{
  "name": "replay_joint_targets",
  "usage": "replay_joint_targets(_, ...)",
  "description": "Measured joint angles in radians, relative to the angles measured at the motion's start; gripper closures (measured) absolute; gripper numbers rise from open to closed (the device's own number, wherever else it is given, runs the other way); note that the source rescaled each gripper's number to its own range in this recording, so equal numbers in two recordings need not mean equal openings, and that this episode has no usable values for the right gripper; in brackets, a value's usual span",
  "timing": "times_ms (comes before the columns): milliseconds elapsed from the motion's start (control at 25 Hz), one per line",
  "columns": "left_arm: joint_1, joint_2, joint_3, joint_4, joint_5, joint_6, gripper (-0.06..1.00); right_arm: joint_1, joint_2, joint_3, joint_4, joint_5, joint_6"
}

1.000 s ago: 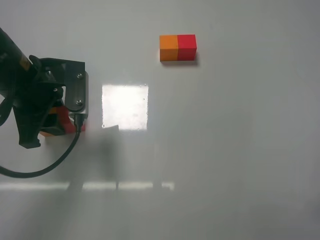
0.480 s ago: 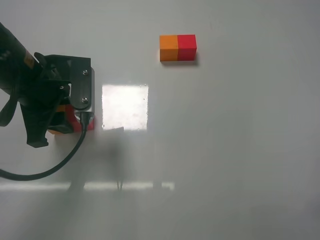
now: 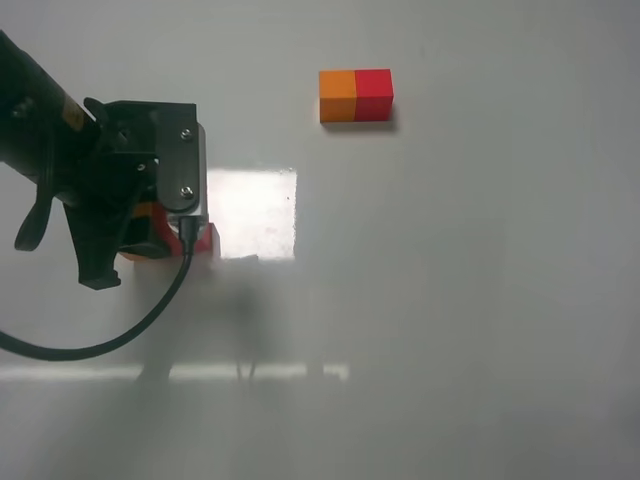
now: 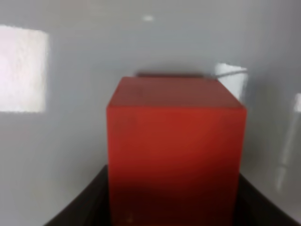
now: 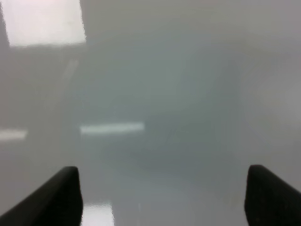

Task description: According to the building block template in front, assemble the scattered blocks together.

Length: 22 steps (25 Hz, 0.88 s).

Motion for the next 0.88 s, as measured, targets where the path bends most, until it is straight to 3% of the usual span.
replay_joint_targets(880,-0.166,0.268,-0.317,-0.025,0.019,0.001,0.94,0.000,0.000,0.000,0.000,0.000,0.000)
